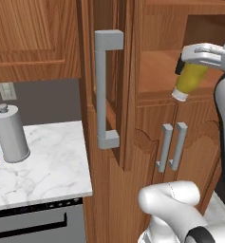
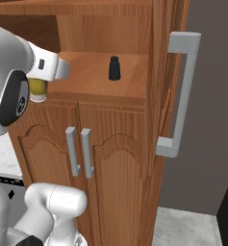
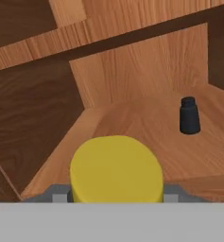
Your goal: There are various items on the counter. Only move the condiments/shakers into the cabinet.
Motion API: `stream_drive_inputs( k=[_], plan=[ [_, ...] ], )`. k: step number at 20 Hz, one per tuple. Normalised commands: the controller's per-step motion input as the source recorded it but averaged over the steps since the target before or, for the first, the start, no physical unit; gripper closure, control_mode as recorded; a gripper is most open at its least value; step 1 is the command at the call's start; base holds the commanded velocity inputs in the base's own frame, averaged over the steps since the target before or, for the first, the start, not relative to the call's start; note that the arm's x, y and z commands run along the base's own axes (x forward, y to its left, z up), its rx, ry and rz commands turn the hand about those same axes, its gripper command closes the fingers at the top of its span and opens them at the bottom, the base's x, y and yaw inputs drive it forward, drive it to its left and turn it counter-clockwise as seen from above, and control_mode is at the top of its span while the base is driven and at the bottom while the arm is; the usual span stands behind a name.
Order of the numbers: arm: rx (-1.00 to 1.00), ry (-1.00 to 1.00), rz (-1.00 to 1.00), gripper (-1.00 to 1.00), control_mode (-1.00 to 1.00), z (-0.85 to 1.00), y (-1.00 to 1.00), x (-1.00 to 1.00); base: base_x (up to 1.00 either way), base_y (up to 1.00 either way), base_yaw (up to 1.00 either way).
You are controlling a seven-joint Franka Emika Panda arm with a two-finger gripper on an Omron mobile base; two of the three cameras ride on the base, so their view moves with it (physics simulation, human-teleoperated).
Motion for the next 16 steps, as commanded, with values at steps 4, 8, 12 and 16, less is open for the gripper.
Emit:
stream_drive_inputs(
  k=[4,8,12,16],
  plan=[
    [-0.04,0.0,0.0,1.0,-1.0,0.0,0.12,0.61,0.0,0.0,0.0],
    [-0.12,0.01,0.0,1.0,-1.0,-0.12,0.0,0.59,0.0,0.0,0.0],
    [-0.13,0.01,0.0,1.0,-1.0,-0.24,0.0,0.7,0.0,0.0,0.0],
    [-0.05,0.0,0.0,1.0,-1.0,-0.22,0.02,0.71,0.0,0.0,0.0]
  ],
)
